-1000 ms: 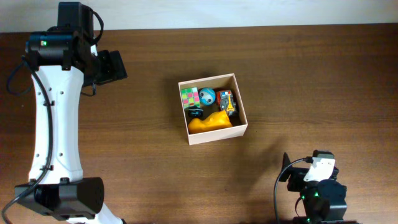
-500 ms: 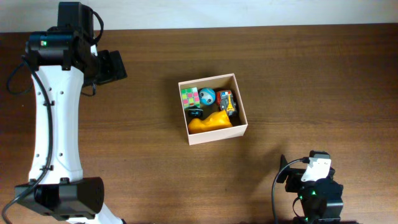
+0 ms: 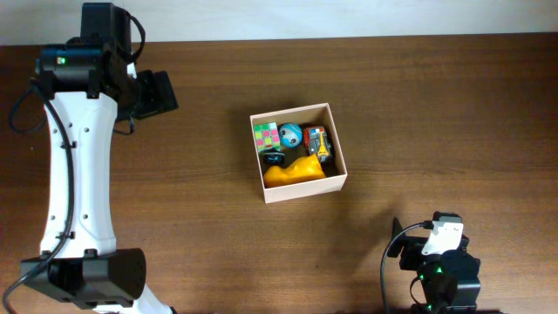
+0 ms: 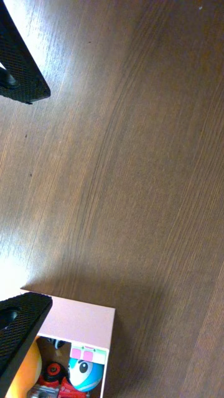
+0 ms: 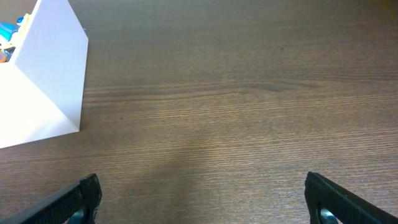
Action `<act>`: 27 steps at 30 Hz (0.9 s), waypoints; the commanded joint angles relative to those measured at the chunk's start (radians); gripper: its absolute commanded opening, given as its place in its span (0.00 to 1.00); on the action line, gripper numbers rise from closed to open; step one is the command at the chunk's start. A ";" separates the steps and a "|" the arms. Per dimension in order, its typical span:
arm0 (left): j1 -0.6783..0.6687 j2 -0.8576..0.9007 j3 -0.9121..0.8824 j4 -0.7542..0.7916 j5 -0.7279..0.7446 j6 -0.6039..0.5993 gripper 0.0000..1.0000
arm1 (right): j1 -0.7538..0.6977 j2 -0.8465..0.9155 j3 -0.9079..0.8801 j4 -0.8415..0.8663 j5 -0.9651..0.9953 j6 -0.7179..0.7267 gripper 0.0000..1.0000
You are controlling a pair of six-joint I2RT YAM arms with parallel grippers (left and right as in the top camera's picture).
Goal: Pack container
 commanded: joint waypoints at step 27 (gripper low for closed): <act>-0.013 -0.127 0.001 0.261 0.026 0.256 0.99 | -0.008 -0.012 -0.006 0.002 -0.009 0.006 0.99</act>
